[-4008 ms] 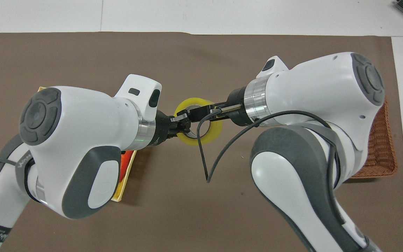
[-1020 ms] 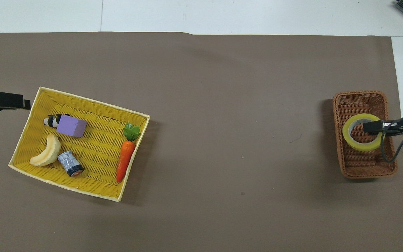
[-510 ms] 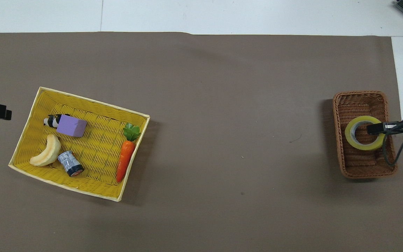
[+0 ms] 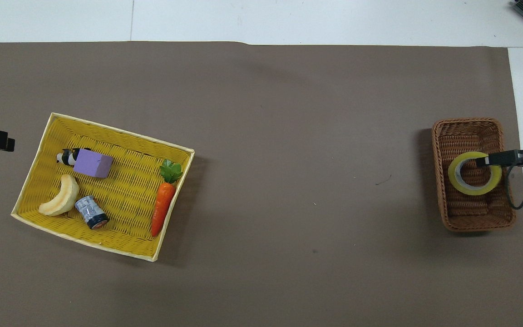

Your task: Move tape to another basket

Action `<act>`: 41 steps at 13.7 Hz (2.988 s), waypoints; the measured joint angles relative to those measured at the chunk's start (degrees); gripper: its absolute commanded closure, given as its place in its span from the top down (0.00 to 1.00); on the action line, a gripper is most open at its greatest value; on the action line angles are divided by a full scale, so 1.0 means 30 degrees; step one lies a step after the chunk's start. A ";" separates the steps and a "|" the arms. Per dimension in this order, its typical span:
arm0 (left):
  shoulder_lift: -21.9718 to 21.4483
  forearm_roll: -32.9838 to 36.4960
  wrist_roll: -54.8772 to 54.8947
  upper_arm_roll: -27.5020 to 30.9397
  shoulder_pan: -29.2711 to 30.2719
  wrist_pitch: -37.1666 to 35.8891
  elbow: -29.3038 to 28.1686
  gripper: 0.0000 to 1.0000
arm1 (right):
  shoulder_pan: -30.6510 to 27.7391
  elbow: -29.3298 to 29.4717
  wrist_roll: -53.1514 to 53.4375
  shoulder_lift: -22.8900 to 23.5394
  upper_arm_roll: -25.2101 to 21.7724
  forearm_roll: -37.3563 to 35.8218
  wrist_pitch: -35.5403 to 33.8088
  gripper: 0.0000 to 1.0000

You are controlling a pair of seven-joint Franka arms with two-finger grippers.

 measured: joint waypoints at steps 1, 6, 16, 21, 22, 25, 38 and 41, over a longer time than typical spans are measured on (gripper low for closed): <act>-0.0013 0.0000 0.0000 0.0000 0.0000 -0.0096 0.0013 1.00 | 0.0024 0.0543 0.0215 -0.0094 0.0026 -0.0001 0.0000 1.00; -0.0031 0.0000 -0.0687 -0.0008 0.0000 -0.0209 0.0034 1.00 | 0.1091 0.3319 0.2999 -0.0730 0.0338 -0.1523 0.0204 1.00; -0.0032 0.0000 -0.1186 -0.0068 -0.0001 -0.0222 0.0044 1.00 | 0.7220 0.3727 1.5631 -0.4292 0.0487 -0.7355 -0.2938 1.00; -0.0032 0.0000 -0.1197 -0.0071 -0.0001 -0.0244 0.0044 1.00 | 0.7907 0.3828 1.8532 -0.6717 0.0491 -0.7373 -0.5619 1.00; -0.0032 0.0000 -0.1198 -0.0071 -0.0001 -0.0247 0.0044 1.00 | 0.7885 0.3814 1.8534 -0.7155 0.0459 -0.7373 -0.6412 1.00; -0.0032 0.0000 -0.1203 -0.0072 -0.0001 -0.0248 0.0044 1.00 | 0.7817 0.3457 1.8534 -0.7902 0.0424 -0.7321 -0.8127 1.00; -0.0033 0.0000 -0.1213 -0.0072 -0.0001 -0.0249 0.0050 1.00 | 0.7766 0.2694 1.3928 -0.8150 0.0292 -0.7082 -0.8215 1.00; -0.0033 0.0000 -0.1213 -0.0074 -0.0001 -0.0249 0.0051 1.00 | 0.7794 0.2652 1.2730 -0.8178 0.0321 -0.7212 -0.8209 1.00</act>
